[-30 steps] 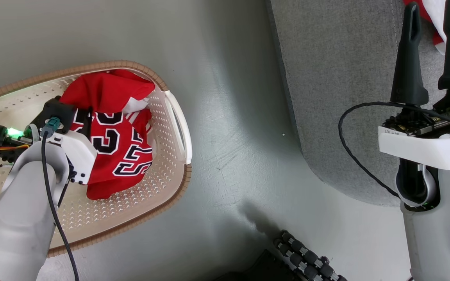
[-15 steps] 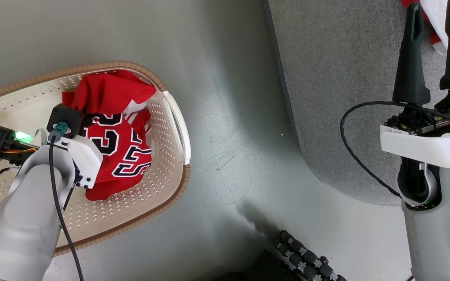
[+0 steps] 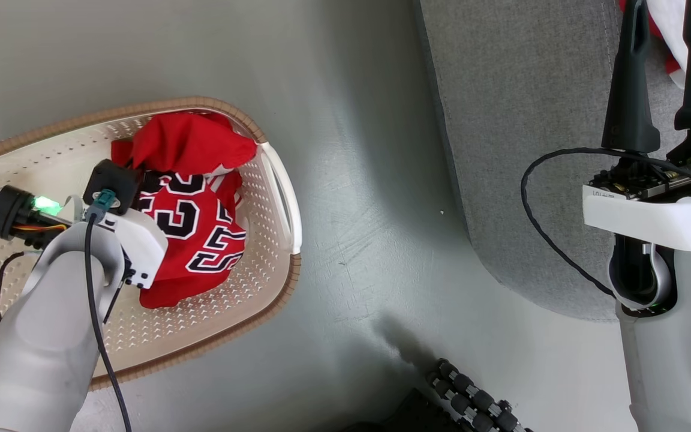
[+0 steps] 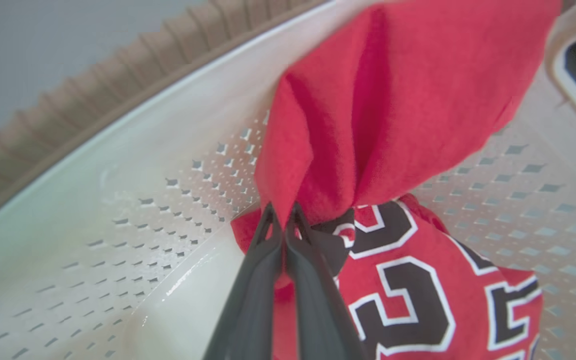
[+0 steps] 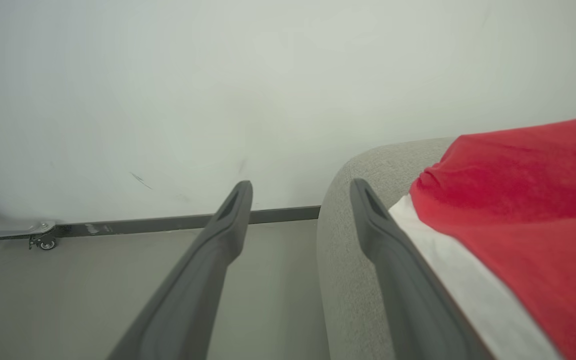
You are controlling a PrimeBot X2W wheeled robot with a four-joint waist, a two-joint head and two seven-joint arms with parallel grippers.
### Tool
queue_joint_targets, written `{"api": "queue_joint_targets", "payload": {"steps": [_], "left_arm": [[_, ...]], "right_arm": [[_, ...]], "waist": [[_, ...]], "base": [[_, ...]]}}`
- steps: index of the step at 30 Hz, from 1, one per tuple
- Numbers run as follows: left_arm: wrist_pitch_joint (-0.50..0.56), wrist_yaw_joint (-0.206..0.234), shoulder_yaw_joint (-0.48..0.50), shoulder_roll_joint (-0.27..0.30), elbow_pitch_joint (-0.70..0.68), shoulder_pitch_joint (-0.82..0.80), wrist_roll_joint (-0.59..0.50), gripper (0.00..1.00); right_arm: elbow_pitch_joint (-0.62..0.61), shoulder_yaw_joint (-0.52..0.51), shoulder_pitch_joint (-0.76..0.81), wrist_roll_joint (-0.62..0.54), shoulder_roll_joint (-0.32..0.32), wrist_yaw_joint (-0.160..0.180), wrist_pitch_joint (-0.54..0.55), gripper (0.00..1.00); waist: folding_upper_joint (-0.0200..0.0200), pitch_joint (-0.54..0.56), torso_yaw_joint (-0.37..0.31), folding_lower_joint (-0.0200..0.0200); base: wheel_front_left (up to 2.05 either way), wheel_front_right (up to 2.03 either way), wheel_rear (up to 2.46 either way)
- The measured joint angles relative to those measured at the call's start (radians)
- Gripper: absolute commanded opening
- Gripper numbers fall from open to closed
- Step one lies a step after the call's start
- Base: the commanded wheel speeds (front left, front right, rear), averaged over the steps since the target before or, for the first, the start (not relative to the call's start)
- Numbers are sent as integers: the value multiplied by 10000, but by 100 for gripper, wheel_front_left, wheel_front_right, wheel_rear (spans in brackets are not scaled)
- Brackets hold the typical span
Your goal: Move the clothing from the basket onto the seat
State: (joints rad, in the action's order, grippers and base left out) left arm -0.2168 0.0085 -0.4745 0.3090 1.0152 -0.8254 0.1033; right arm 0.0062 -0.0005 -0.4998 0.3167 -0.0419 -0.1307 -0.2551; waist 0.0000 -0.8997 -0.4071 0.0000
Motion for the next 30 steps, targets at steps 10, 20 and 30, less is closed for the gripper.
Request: {"api": "queue_joint_targets", "payload": {"steps": [10,20,30], "left_arm": [[-176,4,-92,-59,-314,15,-36,0],[-303,203,69,-69,-1135,315,-2,0],[-307,543,174,-337,-2637,775,82,0]], "right_arm": [[209,29,7,-173,-2,0,0,100],[391,82,22,-644,-6,0,0,100],[667,295,17,-968,-17,0,0,100]], "waist": [[0,263,266,0],[0,648,656,0],[0,1073,1080,0]], "base": [[0,0,0],[0,0,0],[0,0,0]]}}
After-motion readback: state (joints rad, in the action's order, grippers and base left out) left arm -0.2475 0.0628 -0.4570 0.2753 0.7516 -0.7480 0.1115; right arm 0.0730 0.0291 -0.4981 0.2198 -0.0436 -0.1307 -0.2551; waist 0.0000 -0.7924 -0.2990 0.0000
